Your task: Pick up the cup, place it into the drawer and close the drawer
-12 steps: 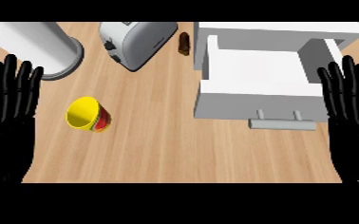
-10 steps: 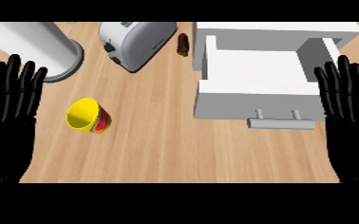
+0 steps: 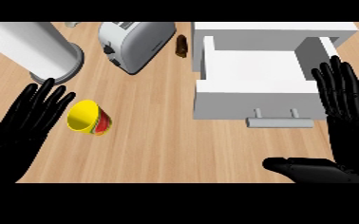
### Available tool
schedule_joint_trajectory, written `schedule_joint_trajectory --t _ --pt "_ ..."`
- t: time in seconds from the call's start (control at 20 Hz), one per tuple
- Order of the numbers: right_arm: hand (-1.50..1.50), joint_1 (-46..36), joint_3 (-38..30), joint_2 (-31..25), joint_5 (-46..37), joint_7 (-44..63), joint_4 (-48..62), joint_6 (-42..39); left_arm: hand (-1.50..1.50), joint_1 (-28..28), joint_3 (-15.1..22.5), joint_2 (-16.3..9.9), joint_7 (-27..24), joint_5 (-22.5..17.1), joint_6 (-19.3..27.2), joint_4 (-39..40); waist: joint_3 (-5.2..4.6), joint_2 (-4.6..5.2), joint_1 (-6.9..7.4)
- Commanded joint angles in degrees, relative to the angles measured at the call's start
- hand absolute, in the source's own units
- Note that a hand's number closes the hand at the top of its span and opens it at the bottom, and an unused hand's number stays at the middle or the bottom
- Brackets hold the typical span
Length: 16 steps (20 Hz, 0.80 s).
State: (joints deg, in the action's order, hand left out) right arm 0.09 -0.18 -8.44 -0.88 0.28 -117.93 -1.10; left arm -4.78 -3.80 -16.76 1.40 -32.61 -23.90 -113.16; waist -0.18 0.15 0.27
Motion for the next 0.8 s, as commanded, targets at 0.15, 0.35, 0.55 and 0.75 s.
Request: schedule_joint_trajectory --t 0.15,0.35,0.55,0.75 --pt "-1.5 -0.6 0.7 -0.4 -0.6 2.0 -0.6 -1.6 -1.5 -0.3 -8.0 -7.2 2.1 -13.7 -12.5 10.3 0.17 -0.19 -0.16" --pt "-1.5 -1.5 1.1 0.7 -1.8 0.7 1.8 -1.2 -1.5 4.3 -9.8 -5.0 -3.7 -4.8 -15.4 23.3 0.16 -0.09 -0.47" --pt "-1.5 -1.2 -4.8 -2.3 3.4 -0.8 2.7 -4.6 -1.5 5.7 -12.4 -5.4 -9.1 1.8 -18.3 31.2 0.15 -0.08 -0.58" --pt "-1.5 0.2 -0.3 0.4 -1.7 -2.1 2.7 -2.9 -1.5 9.0 -13.3 -5.3 -14.3 10.0 -17.9 40.3 0.13 -0.01 -0.83"
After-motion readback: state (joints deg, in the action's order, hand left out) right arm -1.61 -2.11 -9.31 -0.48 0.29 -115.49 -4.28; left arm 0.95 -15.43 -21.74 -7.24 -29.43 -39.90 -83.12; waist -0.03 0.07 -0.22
